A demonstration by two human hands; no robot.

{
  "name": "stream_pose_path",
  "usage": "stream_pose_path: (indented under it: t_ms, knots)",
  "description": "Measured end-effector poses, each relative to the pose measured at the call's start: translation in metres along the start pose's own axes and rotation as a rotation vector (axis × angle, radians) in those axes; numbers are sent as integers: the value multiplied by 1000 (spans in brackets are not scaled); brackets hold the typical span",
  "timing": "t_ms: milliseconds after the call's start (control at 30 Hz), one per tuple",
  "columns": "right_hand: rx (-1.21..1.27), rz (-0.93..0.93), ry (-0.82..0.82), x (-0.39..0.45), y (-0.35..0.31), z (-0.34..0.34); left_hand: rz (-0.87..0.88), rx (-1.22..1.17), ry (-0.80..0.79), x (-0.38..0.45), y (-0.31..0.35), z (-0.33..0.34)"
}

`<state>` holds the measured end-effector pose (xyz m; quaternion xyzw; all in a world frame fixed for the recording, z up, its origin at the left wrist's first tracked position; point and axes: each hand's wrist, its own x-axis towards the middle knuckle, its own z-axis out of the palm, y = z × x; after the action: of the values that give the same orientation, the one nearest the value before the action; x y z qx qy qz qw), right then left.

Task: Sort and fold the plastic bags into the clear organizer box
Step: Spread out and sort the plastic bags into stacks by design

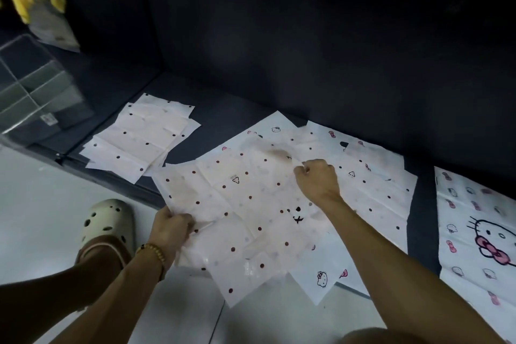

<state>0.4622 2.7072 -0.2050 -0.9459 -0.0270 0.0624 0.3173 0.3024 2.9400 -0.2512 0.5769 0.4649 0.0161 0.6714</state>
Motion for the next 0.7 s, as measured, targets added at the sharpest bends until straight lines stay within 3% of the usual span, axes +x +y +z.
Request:
stream_pose_path:
  t_ms: [167, 267, 333, 400, 467, 533, 600, 700]
  knots:
    - [-15, -148, -214, -45, -39, 24, -5, -111, -51, -11, 7, 17]
    - [22, -190, -532, -78, -46, 48, 37, -140, -129, -20, 13, 31]
    - [73, -202, -682, -89, -41, 55, 102, -31, -117, -24, 11, 36]
    - [188, -182, -603, -83, -33, 55, 114, 66, -63, -25, 7, 35]
    - [230, -116, -333, -65, -19, 48, 80, 99, -23, -22, 3, 25]
    - [6, -148, -124, -46, -3, 39, 71, 109, 3, -15, 2, 8]
    - [-303, -199, -102, -36, 12, 39, 58, 115, 30, -6, 2, -10]
    - [-601, -5, -16, -31, 27, 46, 29, 124, 8, 2, 3, -26]
